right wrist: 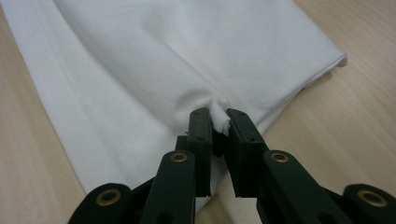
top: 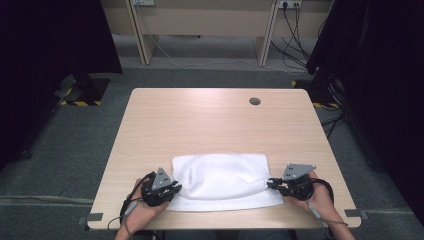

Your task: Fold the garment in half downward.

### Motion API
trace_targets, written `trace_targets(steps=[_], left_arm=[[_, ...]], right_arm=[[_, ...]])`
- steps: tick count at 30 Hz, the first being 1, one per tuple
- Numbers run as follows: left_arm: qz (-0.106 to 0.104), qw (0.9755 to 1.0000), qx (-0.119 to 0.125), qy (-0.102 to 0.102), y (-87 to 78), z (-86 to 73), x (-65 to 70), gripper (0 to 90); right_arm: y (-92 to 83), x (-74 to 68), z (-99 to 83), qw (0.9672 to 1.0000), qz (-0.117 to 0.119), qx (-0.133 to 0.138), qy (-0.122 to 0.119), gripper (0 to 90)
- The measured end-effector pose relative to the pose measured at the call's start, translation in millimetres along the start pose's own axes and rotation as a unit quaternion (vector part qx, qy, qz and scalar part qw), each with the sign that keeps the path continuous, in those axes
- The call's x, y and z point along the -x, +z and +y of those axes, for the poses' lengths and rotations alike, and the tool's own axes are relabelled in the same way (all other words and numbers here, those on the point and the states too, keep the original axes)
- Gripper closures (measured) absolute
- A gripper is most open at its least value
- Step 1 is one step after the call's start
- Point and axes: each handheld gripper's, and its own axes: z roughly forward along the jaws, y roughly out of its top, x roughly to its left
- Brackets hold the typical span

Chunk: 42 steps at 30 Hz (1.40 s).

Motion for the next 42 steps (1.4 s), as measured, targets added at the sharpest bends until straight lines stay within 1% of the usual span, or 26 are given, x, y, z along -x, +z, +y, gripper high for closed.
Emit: trace_targets(steps=[6,9,14,18,22,24,27,31,32,35,37,38,39,40,42], left_arm=[[0.004,0.9998,0.005,-0.021,14.3,9.7,-24.0,77.7],[0.014,0.9997,0.005,-0.022,20.6,15.1,-33.1,77.8],[0.02,0.9995,0.005,-0.026,27.8,20.8,-40.3,78.0],[0.023,0.9993,0.005,-0.029,30.6,23.1,-42.8,78.1],[0.028,0.9991,0.01,-0.031,32.5,24.3,-44.9,78.3],[0.03,0.999,0.014,-0.03,32.2,25.1,-45.6,78.5],[0.036,0.9987,0.023,-0.028,28.1,28.2,-46.3,78.8],[0.047,0.9975,0.045,-0.029,19.3,33.6,-47.6,79.3],[0.049,0.9973,0.049,-0.026,16.6,35.3,-47.7,79.3],[0.055,0.9962,0.064,-0.022,9.3,40.5,-46.3,79.4],[0.059,0.995,0.077,-0.021,4.5,44.2,-45.4,79.4],[0.063,0.9945,0.082,-0.018,1.7,46.4,-45.1,79.5],[0.063,0.9945,0.082,-0.018,1.7,46.4,-45.1,79.5],[0.066,0.9939,0.086,-0.018,-0.4,48.1,-44.8,79.5],[0.073,0.992,0.101,-0.019,-5.5,53.1,-45.1,79.6]], right_arm=[[12.0,17.2,9.5,0.9999,-0.009,0.002,0.013,81.4],[16.7,23.0,13.1,0.9998,-0.015,0.004,0.014,81.5],[22.1,31.6,16.9,0.9995,-0.022,0.005,0.021,81.5],[24.5,36.4,18.0,0.9993,-0.027,0.007,0.025,81.5],[26.0,39.2,18.6,0.9991,-0.03,0.009,0.028,81.5],[25.9,38.9,19.8,0.9991,-0.033,0.009,0.025,81.7],[22.8,38.4,22.7,0.999,-0.035,0.016,0.022,81.9],[12.7,37.1,27.7,0.9982,-0.041,0.038,0.02,82.2],[9.3,35.9,29.3,0.9979,-0.043,0.043,0.02,82.3],[2.9,32.1,33.2,0.9973,-0.05,0.053,0.011,82.3],[-1.5,29.8,35.9,0.9966,-0.053,0.063,0.008,82.4],[-3.5,28.9,37.3,0.9961,-0.056,0.068,0.008,82.5],[-3.5,28.9,37.3,0.9961,-0.056,0.068,0.008,82.5],[-7.6,27.7,40.3,0.9951,-0.061,0.077,0.007,82.5],[-10.7,27.2,42.6,0.9941,-0.066,0.086,0.006,82.6]])
